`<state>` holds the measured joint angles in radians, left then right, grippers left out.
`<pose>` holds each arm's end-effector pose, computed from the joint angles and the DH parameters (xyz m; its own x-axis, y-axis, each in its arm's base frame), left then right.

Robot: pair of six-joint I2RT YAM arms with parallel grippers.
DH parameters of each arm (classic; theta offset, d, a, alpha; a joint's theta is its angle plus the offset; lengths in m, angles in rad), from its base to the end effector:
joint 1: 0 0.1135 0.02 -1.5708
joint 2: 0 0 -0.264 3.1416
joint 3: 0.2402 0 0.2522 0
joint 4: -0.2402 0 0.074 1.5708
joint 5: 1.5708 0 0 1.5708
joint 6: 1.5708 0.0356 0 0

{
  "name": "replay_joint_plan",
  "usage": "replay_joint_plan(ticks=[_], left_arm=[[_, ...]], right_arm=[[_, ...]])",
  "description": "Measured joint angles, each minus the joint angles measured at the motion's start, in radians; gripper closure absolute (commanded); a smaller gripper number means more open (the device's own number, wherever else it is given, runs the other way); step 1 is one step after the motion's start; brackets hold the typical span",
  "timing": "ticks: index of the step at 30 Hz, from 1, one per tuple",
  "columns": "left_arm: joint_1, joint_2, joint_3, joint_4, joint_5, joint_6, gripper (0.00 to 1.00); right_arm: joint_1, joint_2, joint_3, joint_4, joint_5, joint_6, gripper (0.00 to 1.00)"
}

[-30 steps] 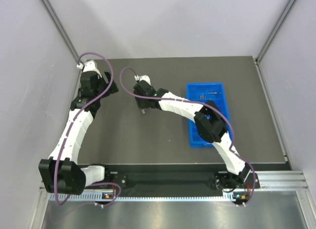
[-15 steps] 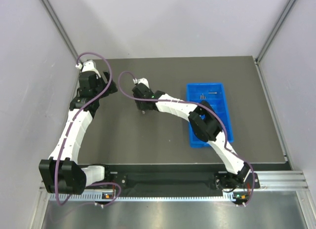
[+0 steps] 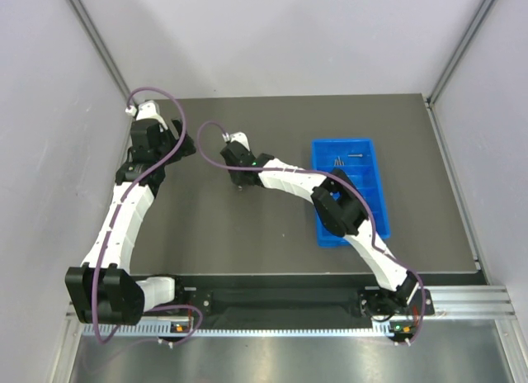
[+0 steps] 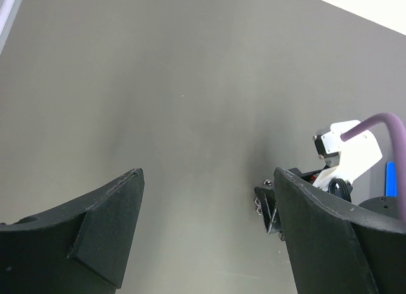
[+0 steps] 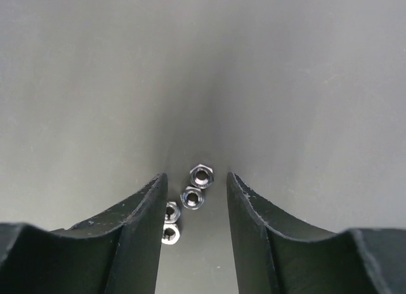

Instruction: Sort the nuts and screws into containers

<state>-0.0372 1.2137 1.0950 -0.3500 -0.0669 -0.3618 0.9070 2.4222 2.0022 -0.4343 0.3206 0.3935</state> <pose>0.2757 -0.0079 0.3419 -0.4142 -0.3380 -0.8451 -0.1808 0.9405 -0.2875 0.3400 0.4165 0.1611 -0.6668 -0.2619 -0.6977 -0.3945 0.9183 0.0323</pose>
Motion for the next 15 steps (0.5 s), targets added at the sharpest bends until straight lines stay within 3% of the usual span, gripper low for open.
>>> replay_joint_plan(ticks=[10, 15], left_arm=[[0.010, 0.000, 0.000, 0.006, 0.008, -0.003, 0.12], [0.011, 0.000, 0.000, 0.006, 0.015, -0.003, 0.12]], right_arm=[[-0.002, 0.011, 0.010, 0.016, 0.006, -0.001, 0.71], [-0.002, 0.011, 0.010, 0.016, 0.006, -0.006, 0.83]])
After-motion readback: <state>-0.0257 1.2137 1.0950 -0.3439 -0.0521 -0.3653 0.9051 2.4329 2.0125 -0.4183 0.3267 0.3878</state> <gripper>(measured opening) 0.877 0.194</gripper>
